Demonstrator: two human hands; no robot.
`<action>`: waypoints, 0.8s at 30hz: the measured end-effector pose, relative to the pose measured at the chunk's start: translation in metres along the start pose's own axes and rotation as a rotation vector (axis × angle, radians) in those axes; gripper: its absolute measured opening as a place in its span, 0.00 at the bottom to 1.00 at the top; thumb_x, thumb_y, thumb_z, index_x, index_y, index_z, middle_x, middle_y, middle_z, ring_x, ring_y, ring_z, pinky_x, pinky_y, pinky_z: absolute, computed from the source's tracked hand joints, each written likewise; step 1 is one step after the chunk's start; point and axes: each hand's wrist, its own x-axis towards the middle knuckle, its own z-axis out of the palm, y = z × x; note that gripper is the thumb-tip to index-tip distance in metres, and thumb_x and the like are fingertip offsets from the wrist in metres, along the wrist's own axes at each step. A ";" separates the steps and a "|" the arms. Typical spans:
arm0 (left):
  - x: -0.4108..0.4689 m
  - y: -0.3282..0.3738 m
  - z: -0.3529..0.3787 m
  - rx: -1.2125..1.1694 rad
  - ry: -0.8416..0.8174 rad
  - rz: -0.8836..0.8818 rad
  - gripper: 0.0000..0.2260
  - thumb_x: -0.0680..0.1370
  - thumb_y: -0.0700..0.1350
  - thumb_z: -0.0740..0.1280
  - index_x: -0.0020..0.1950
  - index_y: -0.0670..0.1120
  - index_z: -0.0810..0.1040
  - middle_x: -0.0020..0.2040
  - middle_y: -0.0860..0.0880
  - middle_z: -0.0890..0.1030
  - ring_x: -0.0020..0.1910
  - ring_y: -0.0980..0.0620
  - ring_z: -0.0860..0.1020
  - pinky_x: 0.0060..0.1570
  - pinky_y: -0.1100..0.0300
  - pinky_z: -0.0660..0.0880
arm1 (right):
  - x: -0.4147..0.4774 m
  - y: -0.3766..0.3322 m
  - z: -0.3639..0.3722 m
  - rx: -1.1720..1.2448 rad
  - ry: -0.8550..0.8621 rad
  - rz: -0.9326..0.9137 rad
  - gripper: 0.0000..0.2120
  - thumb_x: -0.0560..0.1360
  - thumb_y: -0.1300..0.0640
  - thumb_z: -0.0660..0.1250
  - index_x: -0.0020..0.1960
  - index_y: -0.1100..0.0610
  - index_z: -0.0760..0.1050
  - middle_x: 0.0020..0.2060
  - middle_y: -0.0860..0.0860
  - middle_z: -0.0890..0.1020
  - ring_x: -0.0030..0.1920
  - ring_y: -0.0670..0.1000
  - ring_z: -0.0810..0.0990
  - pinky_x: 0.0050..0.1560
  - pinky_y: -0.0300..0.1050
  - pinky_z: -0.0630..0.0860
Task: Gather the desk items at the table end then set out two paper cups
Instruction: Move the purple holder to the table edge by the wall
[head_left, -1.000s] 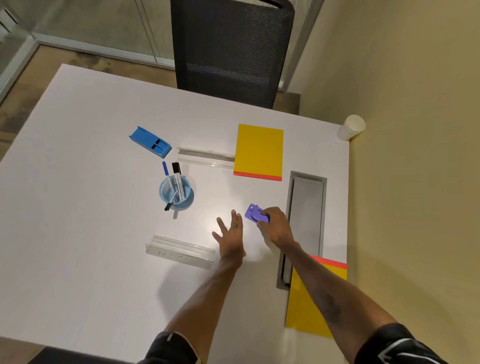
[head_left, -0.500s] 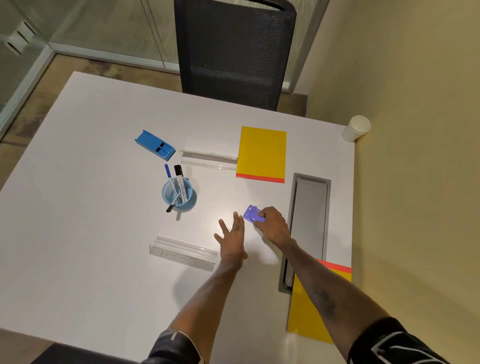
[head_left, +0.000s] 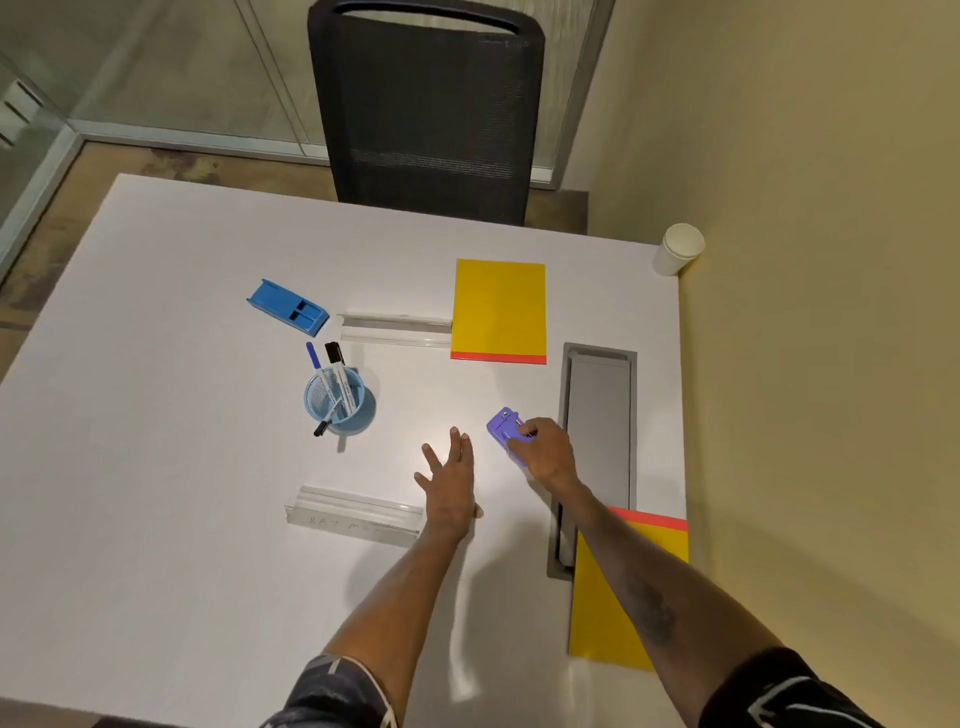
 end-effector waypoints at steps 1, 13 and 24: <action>-0.001 0.001 -0.001 0.001 0.004 -0.002 0.52 0.71 0.44 0.78 0.82 0.43 0.44 0.82 0.49 0.40 0.79 0.30 0.46 0.70 0.31 0.63 | -0.001 0.003 -0.003 0.038 0.021 0.007 0.13 0.74 0.57 0.70 0.54 0.64 0.79 0.53 0.59 0.81 0.54 0.59 0.80 0.49 0.47 0.74; -0.011 0.016 -0.003 -0.153 0.017 -0.061 0.41 0.79 0.41 0.70 0.82 0.50 0.45 0.82 0.51 0.40 0.80 0.34 0.42 0.71 0.27 0.56 | -0.019 0.044 -0.057 0.331 0.239 0.055 0.05 0.75 0.62 0.70 0.44 0.64 0.76 0.40 0.56 0.76 0.38 0.51 0.75 0.40 0.44 0.72; -0.008 0.038 -0.002 0.007 -0.079 -0.033 0.58 0.69 0.51 0.80 0.81 0.57 0.36 0.80 0.54 0.32 0.79 0.29 0.40 0.64 0.22 0.61 | -0.018 0.116 -0.113 0.372 0.341 0.286 0.06 0.76 0.60 0.70 0.48 0.64 0.78 0.44 0.59 0.78 0.44 0.54 0.74 0.36 0.39 0.67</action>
